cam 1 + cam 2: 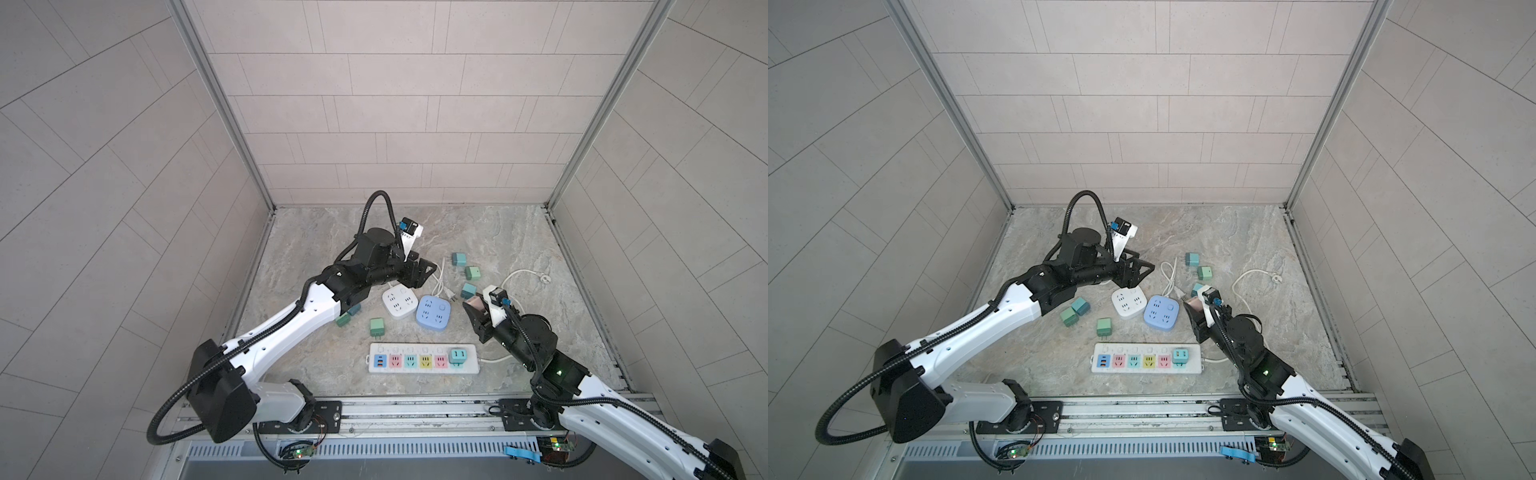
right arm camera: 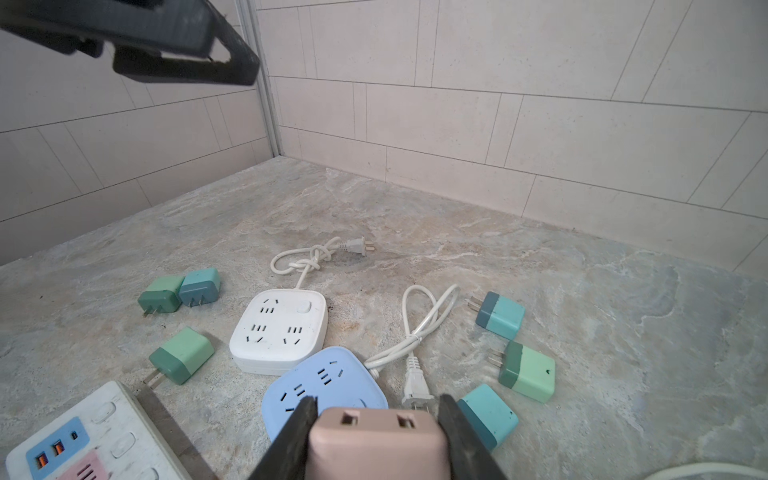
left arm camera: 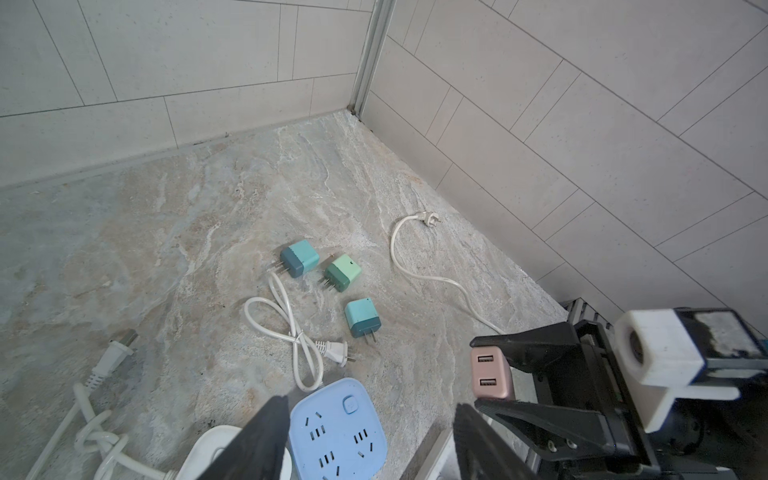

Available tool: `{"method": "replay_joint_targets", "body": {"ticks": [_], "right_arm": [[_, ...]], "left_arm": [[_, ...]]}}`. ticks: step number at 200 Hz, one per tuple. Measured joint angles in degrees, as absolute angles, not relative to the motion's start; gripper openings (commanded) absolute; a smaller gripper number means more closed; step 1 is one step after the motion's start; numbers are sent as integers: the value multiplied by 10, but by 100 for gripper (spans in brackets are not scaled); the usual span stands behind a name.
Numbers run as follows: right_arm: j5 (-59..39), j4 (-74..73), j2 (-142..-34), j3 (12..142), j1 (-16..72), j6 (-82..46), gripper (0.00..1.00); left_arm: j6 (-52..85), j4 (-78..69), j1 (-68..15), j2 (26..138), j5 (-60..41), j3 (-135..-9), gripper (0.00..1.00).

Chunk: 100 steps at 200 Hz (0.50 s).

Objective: Insert the plug
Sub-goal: 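Lift the pink adapter with the right gripper while the left gripper approaches, then close the left gripper on the pink adapter held by the right gripper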

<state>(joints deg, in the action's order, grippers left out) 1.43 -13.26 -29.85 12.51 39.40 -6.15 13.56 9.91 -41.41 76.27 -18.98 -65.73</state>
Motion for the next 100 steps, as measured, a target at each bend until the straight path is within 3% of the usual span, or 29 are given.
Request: {"method": "replay_joint_targets", "body": {"ticks": [42, 76, 100], "right_arm": [[-36, -159, -274, 121, 404, 8, 5], [-75, -202, -235, 77, 433, 96, 11], [-97, -212, -214, 51, 463, 160, 6]], "left_arm": [[120, 145, -469, 761, -162, -657, 66], [117, 176, -507, 754, -153, -657, 65], [115, 191, -524, 747, -147, -657, 65]]}}
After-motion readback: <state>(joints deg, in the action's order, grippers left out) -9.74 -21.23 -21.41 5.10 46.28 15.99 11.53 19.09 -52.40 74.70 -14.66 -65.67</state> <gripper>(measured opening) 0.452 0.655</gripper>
